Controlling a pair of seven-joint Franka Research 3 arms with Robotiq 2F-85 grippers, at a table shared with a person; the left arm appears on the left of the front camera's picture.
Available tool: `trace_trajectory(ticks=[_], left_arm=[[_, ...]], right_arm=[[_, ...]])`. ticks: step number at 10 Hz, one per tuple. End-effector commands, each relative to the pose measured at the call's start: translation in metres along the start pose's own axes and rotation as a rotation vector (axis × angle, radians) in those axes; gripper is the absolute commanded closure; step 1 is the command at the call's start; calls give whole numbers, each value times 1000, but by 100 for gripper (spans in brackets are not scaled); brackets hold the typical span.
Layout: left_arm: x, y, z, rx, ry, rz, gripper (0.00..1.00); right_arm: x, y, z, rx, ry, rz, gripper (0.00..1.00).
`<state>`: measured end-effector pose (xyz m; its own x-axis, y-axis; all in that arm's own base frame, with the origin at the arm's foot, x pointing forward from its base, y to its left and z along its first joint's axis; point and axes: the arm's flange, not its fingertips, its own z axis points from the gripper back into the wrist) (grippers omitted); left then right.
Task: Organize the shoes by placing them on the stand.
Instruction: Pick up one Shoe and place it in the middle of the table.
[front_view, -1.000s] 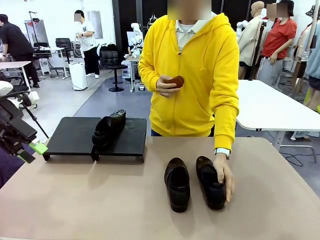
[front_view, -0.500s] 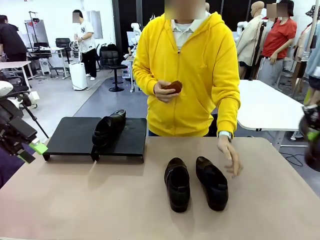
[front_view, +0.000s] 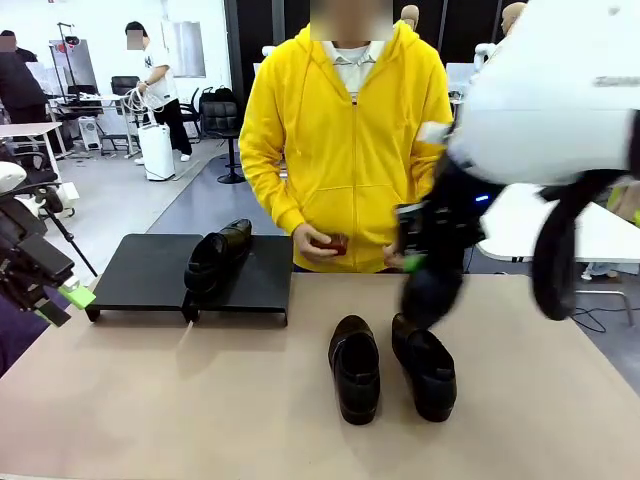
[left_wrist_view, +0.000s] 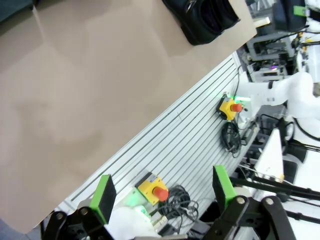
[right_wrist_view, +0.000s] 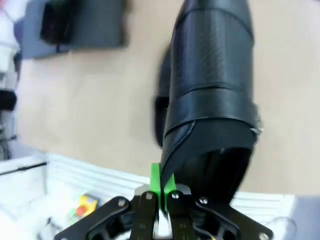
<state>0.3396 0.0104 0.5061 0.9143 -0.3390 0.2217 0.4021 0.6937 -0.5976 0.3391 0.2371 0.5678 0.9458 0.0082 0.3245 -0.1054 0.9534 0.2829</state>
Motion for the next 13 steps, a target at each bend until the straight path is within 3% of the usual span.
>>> trace_trajectory(ticks=[1, 3, 5, 8, 11, 13], left_arm=[[0, -1, 3, -15, -1, 1, 0], [0, -1, 3, -15, -1, 1, 0], [0, -1, 3, -15, -1, 1, 0], [0, -1, 3, -15, -1, 1, 0], [0, -1, 3, -15, -1, 1, 0], [0, -1, 3, -15, -1, 1, 0]], right_arm=[[32, 15, -34, 218, 76, 113, 100], [41, 56, -80, 306, 94, 118, 100], [42, 75, -132, 304, 151, 89, 100], [24, 82, -190, 256, 197, 12, 100], [-3, 81, -222, 209, 286, -16, 100], [-8, 80, -241, 174, 291, -22, 100]])
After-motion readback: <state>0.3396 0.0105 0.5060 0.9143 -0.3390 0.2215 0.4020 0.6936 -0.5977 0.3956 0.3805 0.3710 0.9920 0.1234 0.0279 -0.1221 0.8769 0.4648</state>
